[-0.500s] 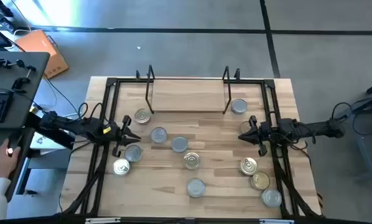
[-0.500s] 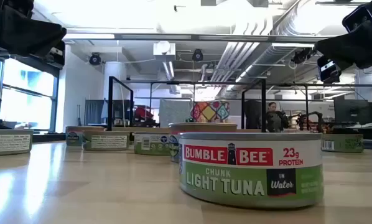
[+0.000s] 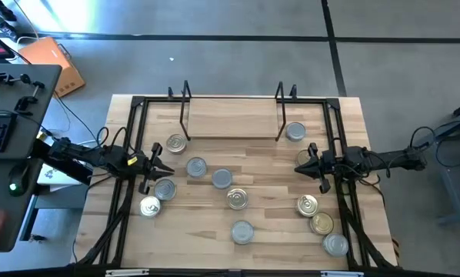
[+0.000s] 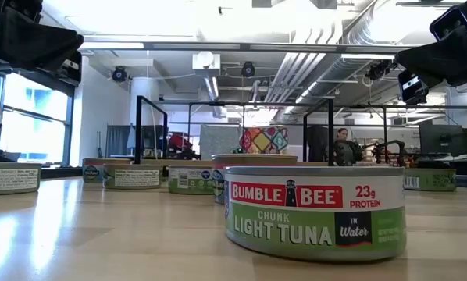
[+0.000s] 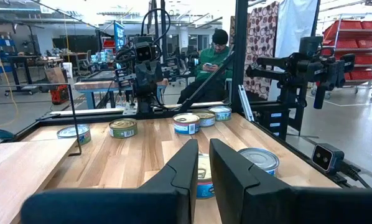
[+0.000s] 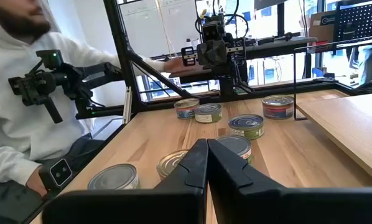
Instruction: Stack canned seafood by type on shelf
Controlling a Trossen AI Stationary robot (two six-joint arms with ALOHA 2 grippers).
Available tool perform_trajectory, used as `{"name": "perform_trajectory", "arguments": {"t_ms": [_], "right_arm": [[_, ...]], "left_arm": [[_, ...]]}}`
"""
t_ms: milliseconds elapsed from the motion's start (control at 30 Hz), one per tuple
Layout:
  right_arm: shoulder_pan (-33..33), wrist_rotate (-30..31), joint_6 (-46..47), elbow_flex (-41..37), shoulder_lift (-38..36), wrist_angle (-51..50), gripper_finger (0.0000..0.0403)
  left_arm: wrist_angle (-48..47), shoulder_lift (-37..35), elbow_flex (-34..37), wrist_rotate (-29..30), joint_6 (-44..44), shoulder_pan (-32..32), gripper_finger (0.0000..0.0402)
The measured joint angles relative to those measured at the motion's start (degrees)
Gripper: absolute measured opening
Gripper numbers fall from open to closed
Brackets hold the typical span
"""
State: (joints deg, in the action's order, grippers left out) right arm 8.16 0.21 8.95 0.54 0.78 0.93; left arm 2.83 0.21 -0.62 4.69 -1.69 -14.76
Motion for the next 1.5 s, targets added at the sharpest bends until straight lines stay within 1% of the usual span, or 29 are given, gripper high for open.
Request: {"name": "perform_trajectory", "arguments": {"t_ms": [667, 733, 800, 900, 967, 1033, 1133, 1267, 1400, 1500], "right_arm": [[0.0, 0.01, 0.0, -0.02, 0.02, 0.01, 0.0], [0.0, 0.02, 0.0, -0.02, 0.0, 0.02, 0.0], [0.0, 0.02, 0.0, 0.0, 0.0, 0.02, 0.0], [0.01, 0.02, 0.0, -0.01, 0.0, 0.01, 0.0], [0.02, 0.02, 0.0, -0.01, 0.02, 0.01, 0.0], [0.0, 0.0, 0.0, -0.02, 0.0, 0.02, 0.0], [0.0, 0.02, 0.0, -0.01, 0.01, 0.02, 0.0], [0.0, 0.02, 0.0, -0.02, 0.0, 0.02, 0.0], [0.0, 0.02, 0.0, -0.02, 0.0, 0.02, 0.0], [0.02, 0.02, 0.0, -0.01, 0.0, 0.02, 0.0]], "left_arm": [[0.52, 0.0, 0.0, 0.0, -0.02, 0.0, 0.0035], [2.76, 0.07, 0.0, 0.0, 0.32, 0.0, 0.0035], [5.96, 0.11, 0.0, 0.0, 2.55, 0.0, 0.0035], [14.69, 0.55, -0.05, 0.42, 6.74, 0.0, 0.0035], [18.43, 0.59, -0.07, 0.52, 10.04, 0.0, 0.0035], [21.19, 1.33, -0.07, 0.52, 9.57, 0.0, 0.0035], [23.77, 3.54, -0.07, 0.5, 7.5, 0.04, 0.0035], [27.11, 8.96, -0.07, 0.66, 5.77, 0.57, 0.0035], [27.19, 15.96, -0.04, 5.42, 5.16, 1.51, 0.0035], [27.43, 20.54, -0.04, 8.68, 7.76, 2.26, 0.0035]]}}
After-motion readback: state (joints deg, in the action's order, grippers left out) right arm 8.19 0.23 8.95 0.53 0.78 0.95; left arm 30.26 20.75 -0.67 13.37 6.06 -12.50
